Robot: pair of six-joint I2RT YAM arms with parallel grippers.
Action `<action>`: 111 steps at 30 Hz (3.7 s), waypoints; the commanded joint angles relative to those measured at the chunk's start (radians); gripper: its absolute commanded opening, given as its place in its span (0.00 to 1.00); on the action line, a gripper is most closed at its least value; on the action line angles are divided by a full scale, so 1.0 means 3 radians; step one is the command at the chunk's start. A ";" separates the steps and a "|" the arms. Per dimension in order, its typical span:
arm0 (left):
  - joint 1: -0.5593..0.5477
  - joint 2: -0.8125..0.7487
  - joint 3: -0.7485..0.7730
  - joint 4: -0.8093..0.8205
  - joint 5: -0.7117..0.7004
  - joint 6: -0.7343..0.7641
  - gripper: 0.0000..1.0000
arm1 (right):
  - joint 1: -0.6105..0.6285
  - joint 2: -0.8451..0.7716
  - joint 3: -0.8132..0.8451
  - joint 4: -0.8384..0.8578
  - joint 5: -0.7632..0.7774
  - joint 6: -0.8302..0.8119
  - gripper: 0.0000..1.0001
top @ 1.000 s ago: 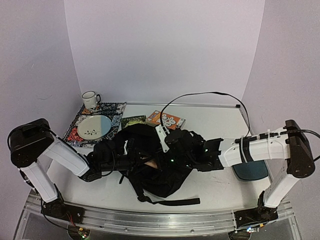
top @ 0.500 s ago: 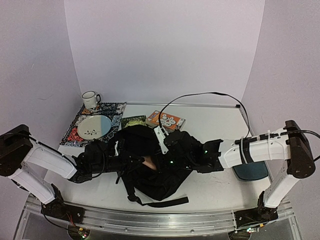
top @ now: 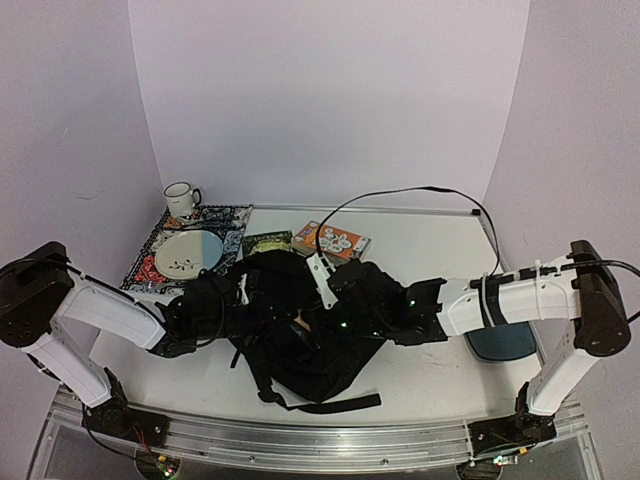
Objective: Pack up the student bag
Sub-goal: Place the card case in the pocket on the back of the bag, then pick up the pocket on the back of the student bag, then zip the pocket on the back of the bag in the student bag.
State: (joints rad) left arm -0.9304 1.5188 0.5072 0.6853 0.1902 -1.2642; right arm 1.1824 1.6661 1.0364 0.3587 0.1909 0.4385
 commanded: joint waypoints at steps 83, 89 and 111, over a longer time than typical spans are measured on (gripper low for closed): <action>-0.0725 -0.0010 0.0950 -0.2244 -0.0237 0.3002 0.00 | 0.0051 -0.0548 -0.0900 -0.0882 -0.0220 0.0275 0.00; -0.0689 -0.0233 0.0928 -0.2621 -0.1198 0.2783 0.00 | 0.0006 -0.0771 -0.0975 -0.1231 -0.0031 0.0402 0.00; -0.0016 -0.0489 0.0720 -0.3122 -0.1736 0.1968 0.13 | -0.0440 -0.1564 -0.1201 -0.1928 0.0347 0.0655 0.01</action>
State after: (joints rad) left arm -1.0075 1.3856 0.7560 -0.1159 -0.2097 -0.6360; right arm 1.0803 1.2110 0.6901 -0.0064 0.2053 0.6865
